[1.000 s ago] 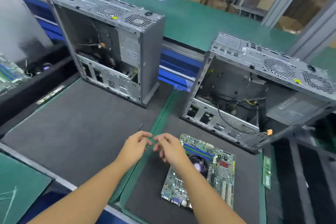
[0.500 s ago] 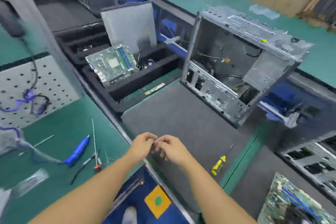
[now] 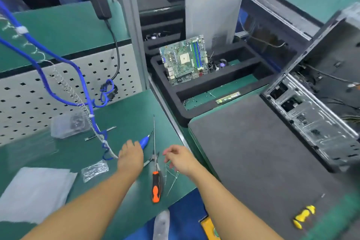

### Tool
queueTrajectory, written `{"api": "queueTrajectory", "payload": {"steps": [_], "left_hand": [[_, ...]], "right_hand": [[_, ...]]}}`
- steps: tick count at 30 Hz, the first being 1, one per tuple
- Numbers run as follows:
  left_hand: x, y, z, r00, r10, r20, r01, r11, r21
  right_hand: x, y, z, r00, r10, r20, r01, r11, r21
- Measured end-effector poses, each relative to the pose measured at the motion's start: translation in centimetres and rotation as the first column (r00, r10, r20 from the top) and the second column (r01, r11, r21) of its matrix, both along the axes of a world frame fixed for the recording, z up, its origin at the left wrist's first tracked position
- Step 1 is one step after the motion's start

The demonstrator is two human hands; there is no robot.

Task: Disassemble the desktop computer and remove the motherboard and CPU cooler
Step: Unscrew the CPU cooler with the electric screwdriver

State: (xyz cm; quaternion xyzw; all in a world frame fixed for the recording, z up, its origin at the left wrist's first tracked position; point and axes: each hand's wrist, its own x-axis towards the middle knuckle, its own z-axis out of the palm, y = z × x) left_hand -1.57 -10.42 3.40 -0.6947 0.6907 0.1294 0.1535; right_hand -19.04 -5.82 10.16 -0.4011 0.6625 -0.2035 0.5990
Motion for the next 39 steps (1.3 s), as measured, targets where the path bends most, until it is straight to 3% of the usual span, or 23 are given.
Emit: {"api": "queueTrajectory", "payload": {"steps": [8,12,15,21,27,32,34,35,37,39], "left_hand": [[1.5,-1.3,-1.1,0.973,-0.114,0.203,0.084,0.985,0.148],[0.6,-2.2,1.1,0.989,-0.105,0.103,0.097,0.992,0.082],[-1.4,-2.8,4.4,0.993,-0.114,0.026,0.116,0.986,-0.117],[-6.8,-2.1,11.0,0.936,-0.047,-0.348,-0.034,0.974,-0.223],[-13.9,1.5,16.5,0.795,-0.255,-0.551,0.041,0.928,-0.370],[-20.7,6.3,20.2,0.659,-0.523,-0.540,0.235,0.826,-0.513],[-23.5,8.6,21.5,0.550,-0.641,-0.535,0.270,0.743,-0.613],[-24.9,9.7,22.0,0.453,-0.736,-0.503,0.283,0.654,-0.702],[-27.3,12.2,22.6,0.201,-0.903,-0.378,0.309,0.425,-0.851],[-29.3,15.5,22.1,-0.120,-0.965,-0.233,0.398,0.169,-0.902]], "right_hand": [[0.4,0.4,-1.8,0.999,-0.023,-0.038,0.025,0.998,0.063],[-0.1,0.8,-1.8,0.992,-0.027,-0.122,0.021,0.998,-0.054],[-0.3,0.9,-1.2,0.984,-0.044,-0.173,0.004,0.973,-0.229],[-1.5,1.2,2.0,0.954,-0.001,-0.301,-0.158,0.848,-0.505],[-6.4,4.2,5.8,0.850,-0.328,-0.411,-0.088,0.682,-0.726],[-11.8,9.5,6.9,0.864,-0.463,-0.200,0.144,0.606,-0.782],[-14.1,12.2,7.4,0.841,-0.532,-0.100,0.279,0.584,-0.763],[-15.4,13.7,7.8,0.818,-0.572,-0.063,0.347,0.578,-0.739],[-18.0,16.8,8.4,0.748,-0.664,-0.005,0.465,0.529,-0.710],[-20.8,20.0,8.9,0.656,-0.752,0.074,0.585,0.444,-0.679]]}}
